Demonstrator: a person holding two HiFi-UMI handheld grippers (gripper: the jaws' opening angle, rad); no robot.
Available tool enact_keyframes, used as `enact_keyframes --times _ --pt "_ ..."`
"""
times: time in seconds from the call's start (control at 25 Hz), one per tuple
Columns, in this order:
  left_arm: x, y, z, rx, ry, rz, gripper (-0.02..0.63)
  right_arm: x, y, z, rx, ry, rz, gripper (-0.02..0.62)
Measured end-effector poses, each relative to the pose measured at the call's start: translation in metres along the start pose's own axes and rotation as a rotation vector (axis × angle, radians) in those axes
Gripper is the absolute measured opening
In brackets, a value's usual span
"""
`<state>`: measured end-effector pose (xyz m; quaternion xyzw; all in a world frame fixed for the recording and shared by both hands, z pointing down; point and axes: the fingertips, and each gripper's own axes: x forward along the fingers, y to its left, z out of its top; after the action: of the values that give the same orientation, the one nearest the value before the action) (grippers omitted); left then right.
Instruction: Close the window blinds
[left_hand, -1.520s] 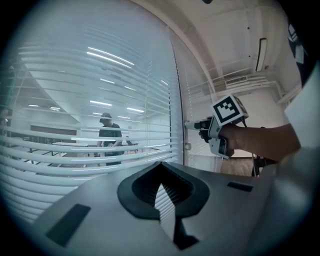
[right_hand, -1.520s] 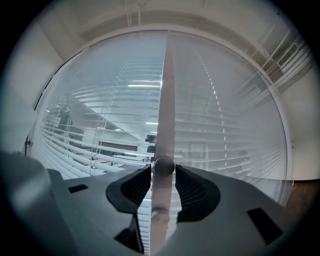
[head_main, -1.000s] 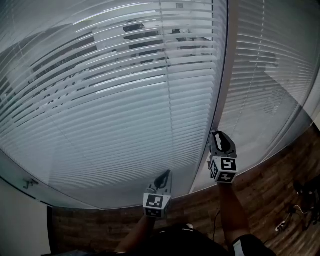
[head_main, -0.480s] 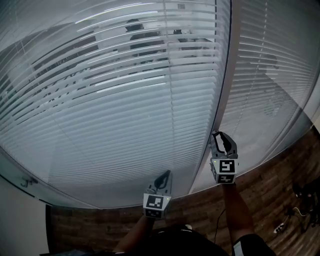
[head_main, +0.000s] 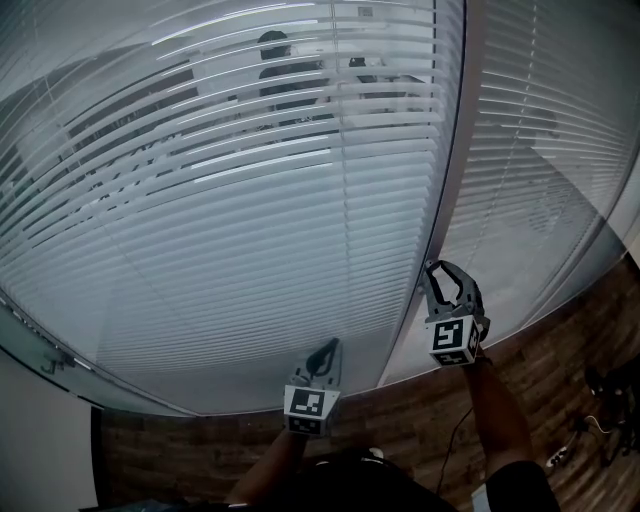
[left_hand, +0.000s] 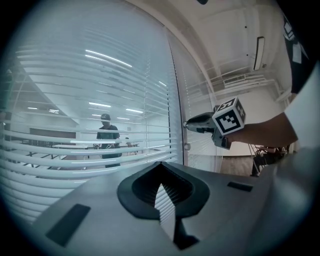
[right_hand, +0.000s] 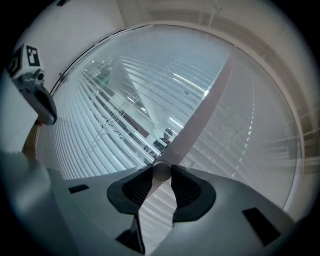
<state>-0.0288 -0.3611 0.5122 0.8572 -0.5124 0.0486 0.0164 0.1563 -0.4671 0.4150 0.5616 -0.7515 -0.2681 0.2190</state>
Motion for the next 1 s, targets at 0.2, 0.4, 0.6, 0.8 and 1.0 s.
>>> enact_keyframes --times 0.2,0.4,0.6,0.8,1.0 --pt "-0.002 0.000 -0.005 0.018 0.032 0.005 -0.005 0.001 0.005 -0.002 -0.206 0.025 -0.007 0.121" --pt "-0.002 -0.008 -0.003 0.005 0.017 -0.012 -0.005 0.001 0.007 -0.002 -0.434 0.043 -0.029 0.121" --pt "-0.004 -0.005 -0.001 0.026 0.031 -0.010 -0.005 0.003 0.012 -0.007 -0.703 0.054 -0.019 0.121" --pt "-0.004 -0.008 -0.001 0.030 0.028 -0.016 -0.005 0.002 0.015 -0.010 -0.908 0.052 -0.031 0.121" --pt "-0.006 -0.010 0.001 0.004 -0.005 -0.012 -0.005 0.003 0.015 -0.010 -0.946 0.082 -0.042 0.123"
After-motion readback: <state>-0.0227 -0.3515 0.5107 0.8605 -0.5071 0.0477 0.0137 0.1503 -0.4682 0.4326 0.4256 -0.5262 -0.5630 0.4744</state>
